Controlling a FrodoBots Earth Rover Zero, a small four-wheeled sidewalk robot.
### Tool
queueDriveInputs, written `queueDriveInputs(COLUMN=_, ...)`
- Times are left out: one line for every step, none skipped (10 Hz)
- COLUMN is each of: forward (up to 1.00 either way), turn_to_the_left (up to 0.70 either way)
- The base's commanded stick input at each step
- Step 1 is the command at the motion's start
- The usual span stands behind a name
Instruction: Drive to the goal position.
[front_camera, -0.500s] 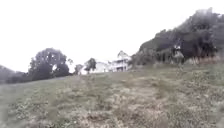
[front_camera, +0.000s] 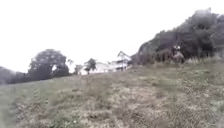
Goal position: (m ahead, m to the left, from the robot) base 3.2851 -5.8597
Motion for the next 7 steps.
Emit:
queueDriveInputs(forward=0.50, turn_to_the_left=-0.05)
queueDriveInputs(forward=0.50, turn_to_the_left=-0.11)
queueDriveInputs(forward=0.50, turn_to_the_left=-0.22)
queueDriveInputs(forward=0.50, turn_to_the_left=-0.38)
queueDriveInputs(forward=0.50, turn_to_the_left=-0.05)
queueDriveInputs(forward=0.50, turn_to_the_left=-0.03)
queueDriveInputs(forward=0.50, turn_to_the_left=0.00)
